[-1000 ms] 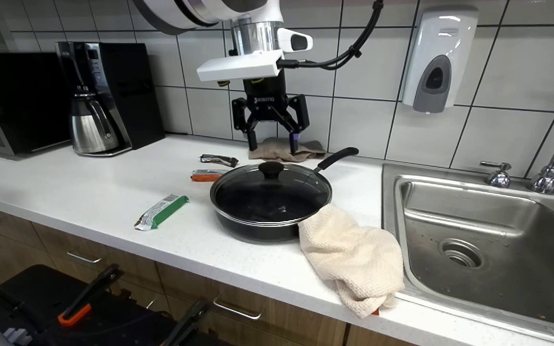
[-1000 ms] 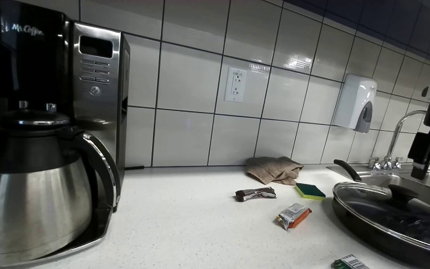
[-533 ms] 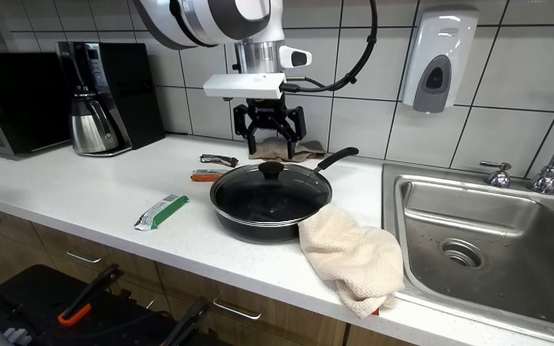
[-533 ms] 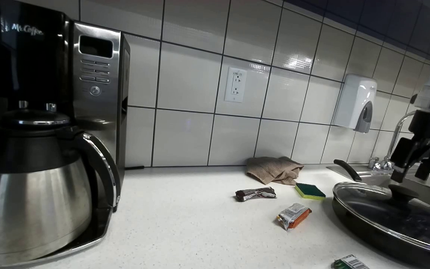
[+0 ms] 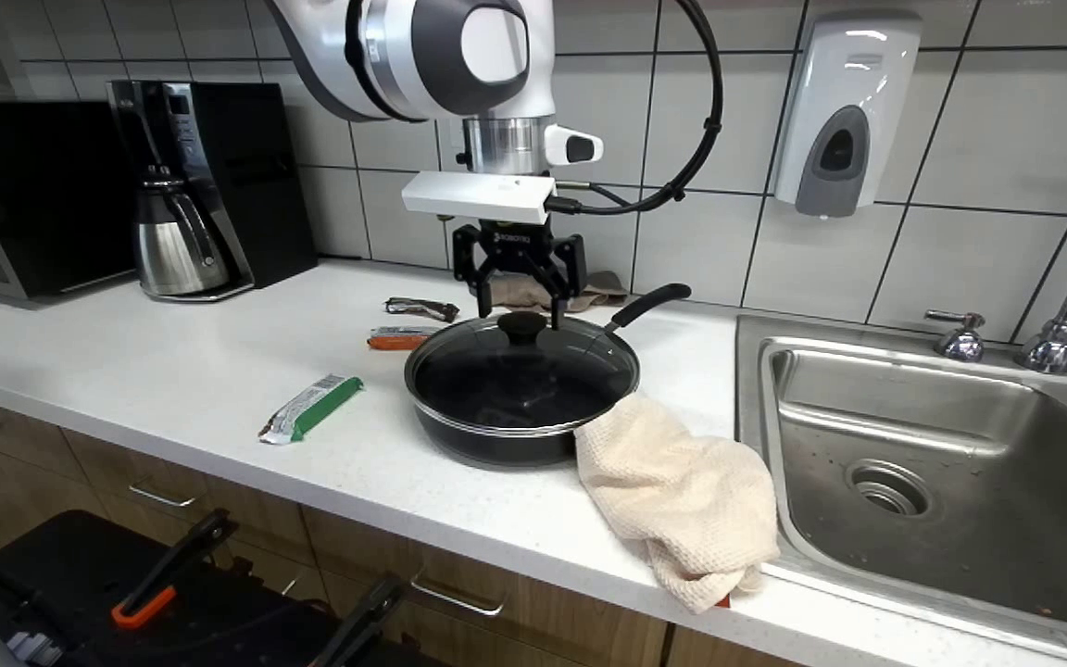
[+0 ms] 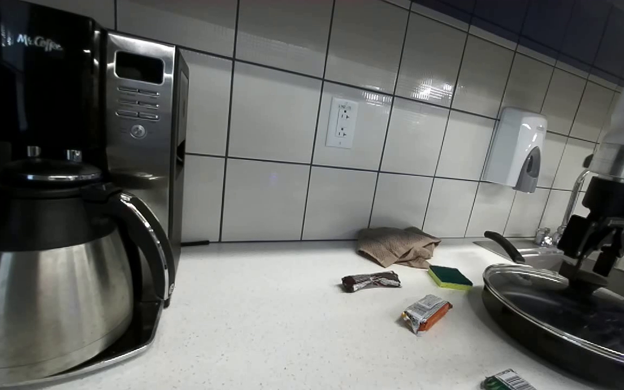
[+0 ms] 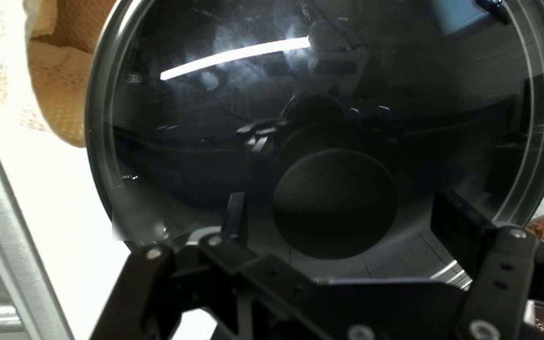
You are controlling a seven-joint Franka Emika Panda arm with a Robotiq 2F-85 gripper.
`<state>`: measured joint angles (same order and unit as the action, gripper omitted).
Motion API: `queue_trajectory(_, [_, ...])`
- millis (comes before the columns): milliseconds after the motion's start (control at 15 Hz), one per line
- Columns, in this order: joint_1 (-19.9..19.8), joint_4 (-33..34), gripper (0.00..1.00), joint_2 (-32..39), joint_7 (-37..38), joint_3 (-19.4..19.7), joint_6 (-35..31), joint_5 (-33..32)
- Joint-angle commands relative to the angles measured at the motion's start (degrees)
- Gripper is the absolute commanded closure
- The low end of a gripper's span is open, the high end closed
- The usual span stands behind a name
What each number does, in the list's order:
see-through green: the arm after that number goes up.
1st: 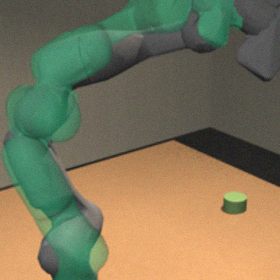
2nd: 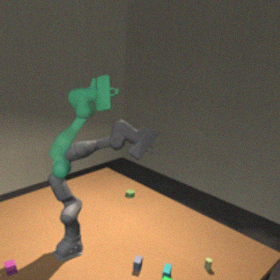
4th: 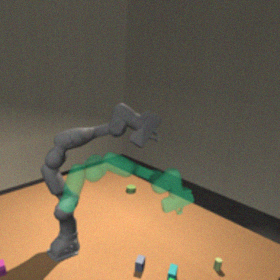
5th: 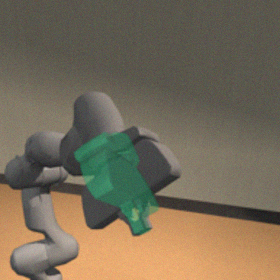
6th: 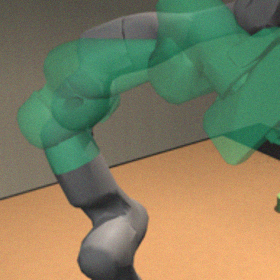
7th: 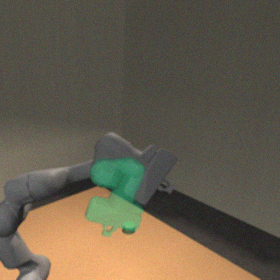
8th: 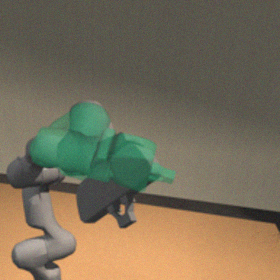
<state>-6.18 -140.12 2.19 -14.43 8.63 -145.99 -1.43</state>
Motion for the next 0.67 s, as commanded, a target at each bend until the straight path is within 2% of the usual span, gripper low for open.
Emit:
queue_trajectory(0, [-0.7,1.6,0.00,1.8,-2.3,-0.8,0.0,1.8])
queue_trajectory(200, [-0.7,1.7,0.00,2.2,-2.3,-1.0,-0.1,1.6])
queue_trajectory(267, [-0.6,1.7,0.25,2.2,-2.2,-1.0,-0.2,1.3])
queue_trajectory(333, [-0.6,1.7,0.26,2.1,-1.8,-1.0,-0.2,0.8])
queue_trajectory(600, [-0.7,1.6,0.57,1.7,-1.9,-1.1,-0.3,0.6])
